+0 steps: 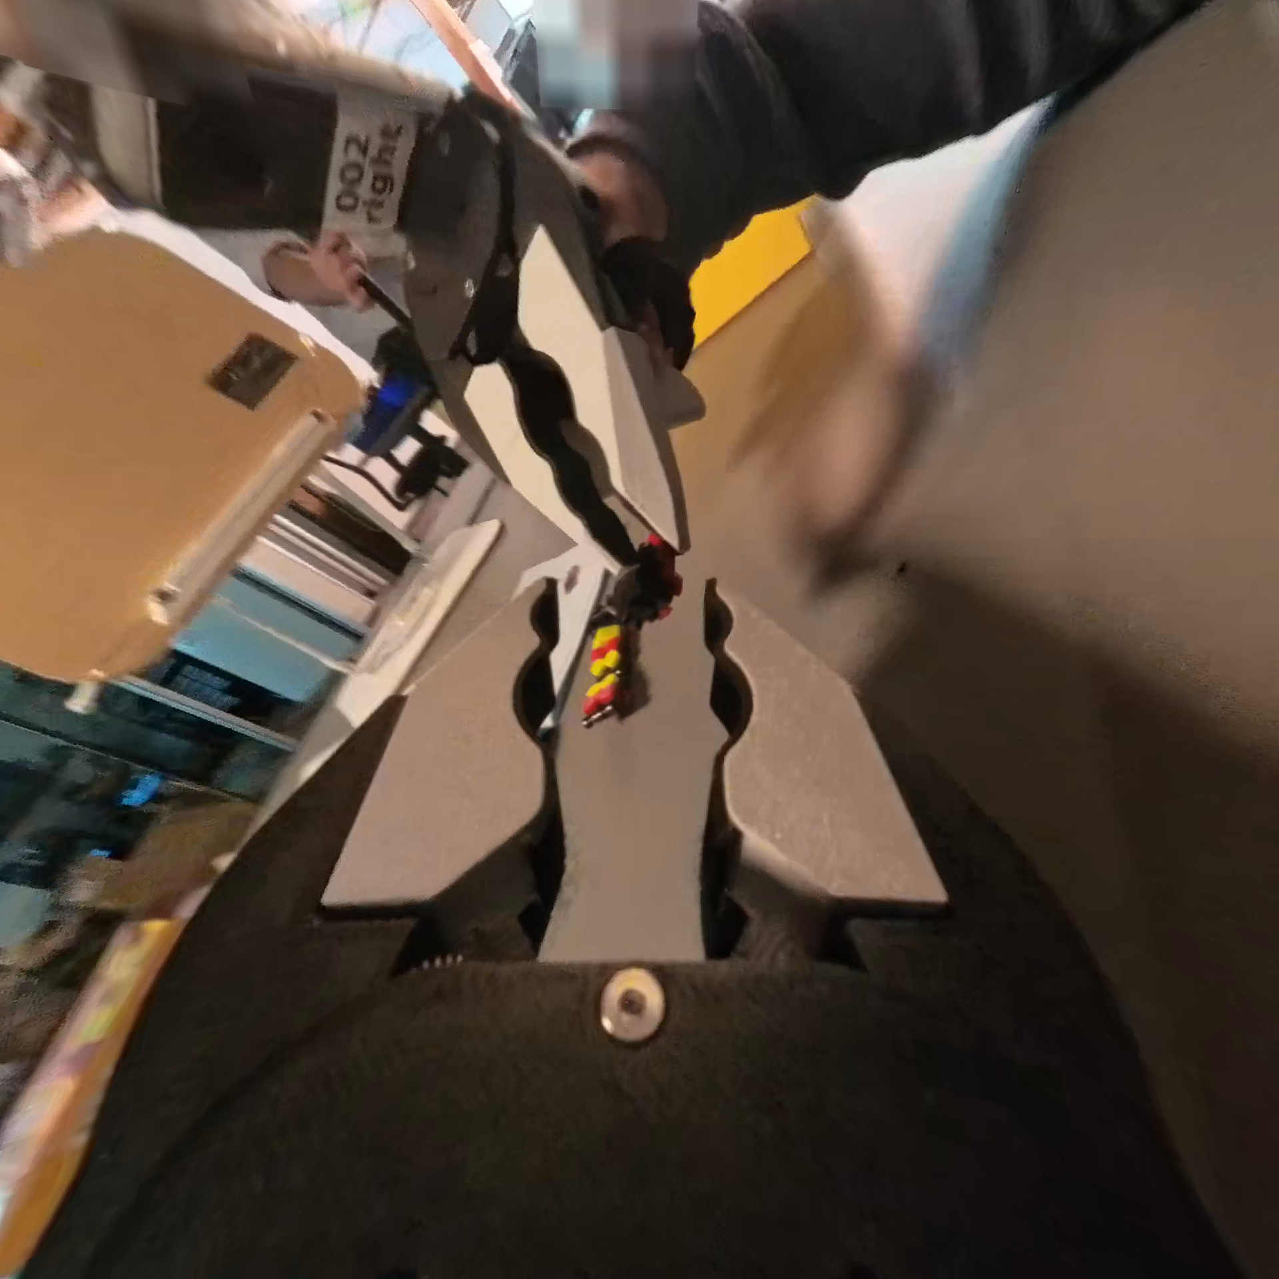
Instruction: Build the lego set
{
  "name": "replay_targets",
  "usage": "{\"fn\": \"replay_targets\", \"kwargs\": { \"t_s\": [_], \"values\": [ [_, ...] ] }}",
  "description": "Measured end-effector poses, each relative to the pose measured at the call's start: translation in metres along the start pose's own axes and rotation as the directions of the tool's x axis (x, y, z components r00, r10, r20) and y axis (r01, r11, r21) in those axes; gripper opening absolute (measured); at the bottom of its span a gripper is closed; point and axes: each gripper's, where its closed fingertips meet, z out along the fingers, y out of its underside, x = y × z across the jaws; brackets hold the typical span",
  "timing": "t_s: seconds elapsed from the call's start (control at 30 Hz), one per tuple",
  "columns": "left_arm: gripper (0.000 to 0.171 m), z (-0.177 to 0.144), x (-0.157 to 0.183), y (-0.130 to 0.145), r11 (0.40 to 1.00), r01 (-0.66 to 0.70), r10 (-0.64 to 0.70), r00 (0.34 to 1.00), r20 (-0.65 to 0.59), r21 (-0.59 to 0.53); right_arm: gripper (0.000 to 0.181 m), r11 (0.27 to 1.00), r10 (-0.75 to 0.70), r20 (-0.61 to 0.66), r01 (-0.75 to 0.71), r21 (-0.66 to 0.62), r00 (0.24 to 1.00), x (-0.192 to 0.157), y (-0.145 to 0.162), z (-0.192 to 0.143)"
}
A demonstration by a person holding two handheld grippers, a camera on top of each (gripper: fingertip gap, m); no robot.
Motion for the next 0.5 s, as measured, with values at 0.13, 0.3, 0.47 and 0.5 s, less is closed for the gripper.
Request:
{"fn": "replay_targets", "kwargs": {
  "t_s": [0.13, 0.3, 0.47, 0.5],
  "values": [
    [0.035, 0.0008, 0.0022, 0.0016, 0.981, 0.194, -0.196, 0.975, -0.106, -0.024, 0.015, 0.999, -0.041, -0.009, 0.041, -0.01, 0.999, -0.0016, 0.0001, 0.0028],
    [0.034, -0.0002, 0.0039, -0.0058, 0.95, 0.312, -0.309, 0.938, -0.158, -0.008, 0.015, 0.996, -0.086, -0.02, 0.085, -0.023, 0.996, -0.0047, -0.0007, 0.005],
    [0.031, 0.0003, 0.0048, -0.0062, 0.909, 0.416, -0.413, 0.886, -0.209, -0.033, 0.014, 0.992, -0.125, -0.04, 0.123, -0.035, 0.991, -0.0064, -0.0022, 0.0056],
    [0.029, 0.0001, 0.0048, -0.0062, 0.902, 0.429, -0.426, 0.878, -0.218, -0.035, 0.014, 0.991, -0.13, -0.042, 0.129, -0.036, 0.991, -0.0067, -0.0024, 0.0055]
  ]
}}
